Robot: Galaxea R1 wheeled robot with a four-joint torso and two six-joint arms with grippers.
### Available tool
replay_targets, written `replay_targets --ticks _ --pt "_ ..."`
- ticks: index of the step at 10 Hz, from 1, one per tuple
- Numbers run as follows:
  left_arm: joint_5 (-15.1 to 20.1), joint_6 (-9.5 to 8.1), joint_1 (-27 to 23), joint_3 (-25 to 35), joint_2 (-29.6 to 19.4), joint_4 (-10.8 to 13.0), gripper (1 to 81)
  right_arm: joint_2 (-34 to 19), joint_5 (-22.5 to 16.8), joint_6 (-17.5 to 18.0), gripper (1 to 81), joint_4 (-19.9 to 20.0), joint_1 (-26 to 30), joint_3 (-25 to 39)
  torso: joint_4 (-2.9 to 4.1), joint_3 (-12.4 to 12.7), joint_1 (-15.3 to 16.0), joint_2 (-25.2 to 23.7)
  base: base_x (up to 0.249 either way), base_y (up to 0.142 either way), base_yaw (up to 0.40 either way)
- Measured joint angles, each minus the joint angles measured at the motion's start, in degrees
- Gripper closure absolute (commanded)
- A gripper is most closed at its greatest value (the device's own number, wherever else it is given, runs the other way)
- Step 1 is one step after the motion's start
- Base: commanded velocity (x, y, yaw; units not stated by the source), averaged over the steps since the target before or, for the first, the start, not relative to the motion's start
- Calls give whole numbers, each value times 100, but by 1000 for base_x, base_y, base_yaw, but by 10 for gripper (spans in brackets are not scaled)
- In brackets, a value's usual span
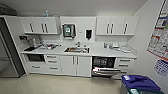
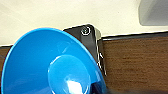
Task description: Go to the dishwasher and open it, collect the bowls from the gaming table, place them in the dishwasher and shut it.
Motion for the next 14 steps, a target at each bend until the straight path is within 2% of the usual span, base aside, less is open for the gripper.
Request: replay_targets --ticks 11,14 --pt "-91 -11 -39 -35 94 0 811 216 -10 0 811 4 62 -34 0 0 -2 2 124 0 0" --pt "-26 -9 2 -5 160 0 811 223 -5 2 811 9 13 -69 0 0 -3 0 125 0 0"
